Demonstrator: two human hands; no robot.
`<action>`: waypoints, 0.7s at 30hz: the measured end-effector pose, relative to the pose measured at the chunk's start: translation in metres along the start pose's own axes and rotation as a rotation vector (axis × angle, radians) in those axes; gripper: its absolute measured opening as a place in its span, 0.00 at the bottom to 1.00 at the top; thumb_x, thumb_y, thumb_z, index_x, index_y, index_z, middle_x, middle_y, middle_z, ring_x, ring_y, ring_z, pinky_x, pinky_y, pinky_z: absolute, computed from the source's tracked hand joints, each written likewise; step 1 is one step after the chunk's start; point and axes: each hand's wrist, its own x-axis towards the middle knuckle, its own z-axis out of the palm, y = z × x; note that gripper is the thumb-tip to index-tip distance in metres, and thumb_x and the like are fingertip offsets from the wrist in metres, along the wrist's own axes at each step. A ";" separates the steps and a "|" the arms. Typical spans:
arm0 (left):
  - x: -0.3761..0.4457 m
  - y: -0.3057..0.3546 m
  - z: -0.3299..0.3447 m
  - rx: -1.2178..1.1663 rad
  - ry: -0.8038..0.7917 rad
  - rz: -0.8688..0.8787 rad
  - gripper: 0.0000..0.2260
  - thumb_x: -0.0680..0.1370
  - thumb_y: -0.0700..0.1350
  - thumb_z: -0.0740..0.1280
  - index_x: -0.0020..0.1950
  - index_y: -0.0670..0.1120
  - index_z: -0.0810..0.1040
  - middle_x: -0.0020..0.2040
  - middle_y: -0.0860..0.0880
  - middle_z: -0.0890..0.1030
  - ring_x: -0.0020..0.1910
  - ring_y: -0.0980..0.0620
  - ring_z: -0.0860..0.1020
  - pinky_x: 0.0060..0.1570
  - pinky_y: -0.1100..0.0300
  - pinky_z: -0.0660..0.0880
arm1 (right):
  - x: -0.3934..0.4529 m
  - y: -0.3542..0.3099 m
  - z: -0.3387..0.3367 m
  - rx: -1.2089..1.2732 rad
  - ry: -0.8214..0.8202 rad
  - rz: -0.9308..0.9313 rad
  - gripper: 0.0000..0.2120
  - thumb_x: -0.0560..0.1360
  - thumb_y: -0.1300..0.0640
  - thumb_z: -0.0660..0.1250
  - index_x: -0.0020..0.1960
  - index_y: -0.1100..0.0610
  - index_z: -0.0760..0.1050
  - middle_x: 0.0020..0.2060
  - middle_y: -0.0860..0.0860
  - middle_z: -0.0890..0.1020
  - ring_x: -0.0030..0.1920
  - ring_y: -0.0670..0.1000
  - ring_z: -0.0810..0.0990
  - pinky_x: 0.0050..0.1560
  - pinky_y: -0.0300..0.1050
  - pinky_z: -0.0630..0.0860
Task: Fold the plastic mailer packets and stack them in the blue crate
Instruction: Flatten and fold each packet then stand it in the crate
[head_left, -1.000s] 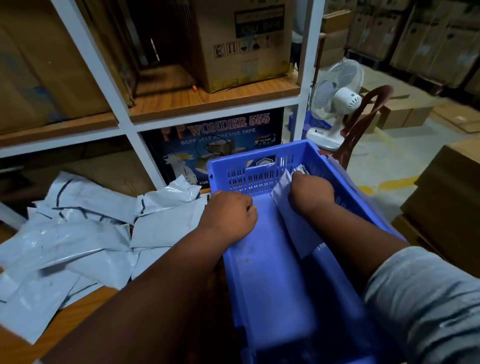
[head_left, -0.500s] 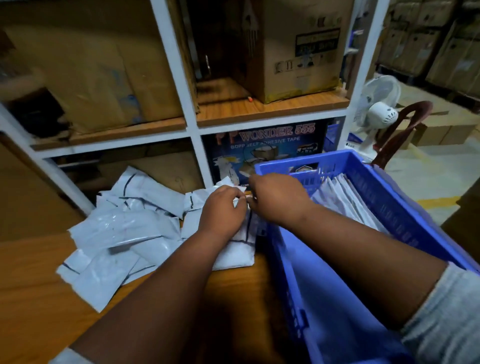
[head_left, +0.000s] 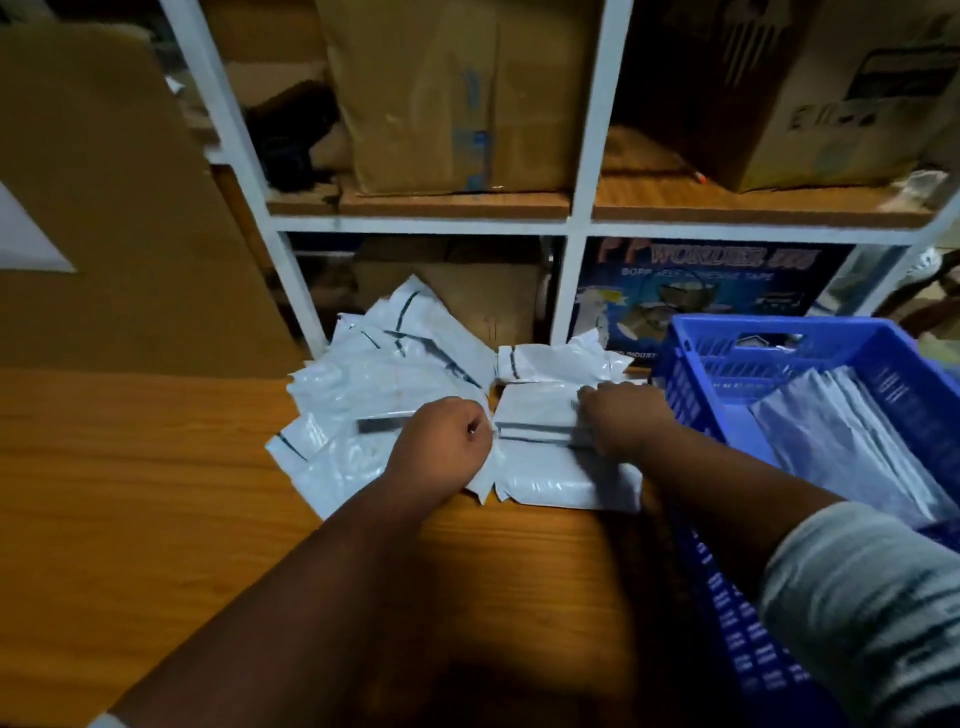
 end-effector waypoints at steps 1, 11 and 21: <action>-0.002 -0.005 -0.002 -0.002 -0.003 0.001 0.10 0.83 0.50 0.65 0.48 0.49 0.83 0.45 0.53 0.82 0.45 0.54 0.79 0.47 0.51 0.79 | 0.000 0.003 -0.003 0.015 0.024 0.004 0.13 0.80 0.49 0.66 0.63 0.51 0.74 0.57 0.54 0.82 0.56 0.59 0.82 0.46 0.51 0.73; -0.006 -0.039 -0.056 -0.215 -0.119 0.079 0.37 0.74 0.58 0.80 0.80 0.63 0.67 0.80 0.57 0.69 0.76 0.56 0.67 0.73 0.58 0.68 | -0.075 -0.024 -0.039 0.725 0.172 -0.012 0.07 0.77 0.54 0.73 0.54 0.45 0.82 0.46 0.46 0.83 0.47 0.49 0.81 0.48 0.49 0.79; -0.095 -0.111 -0.043 -0.685 -0.140 -0.372 0.08 0.83 0.56 0.72 0.57 0.53 0.83 0.50 0.56 0.87 0.49 0.55 0.86 0.39 0.66 0.79 | -0.122 -0.098 0.006 1.507 0.011 0.245 0.10 0.80 0.52 0.76 0.61 0.49 0.82 0.46 0.57 0.86 0.47 0.61 0.86 0.53 0.57 0.85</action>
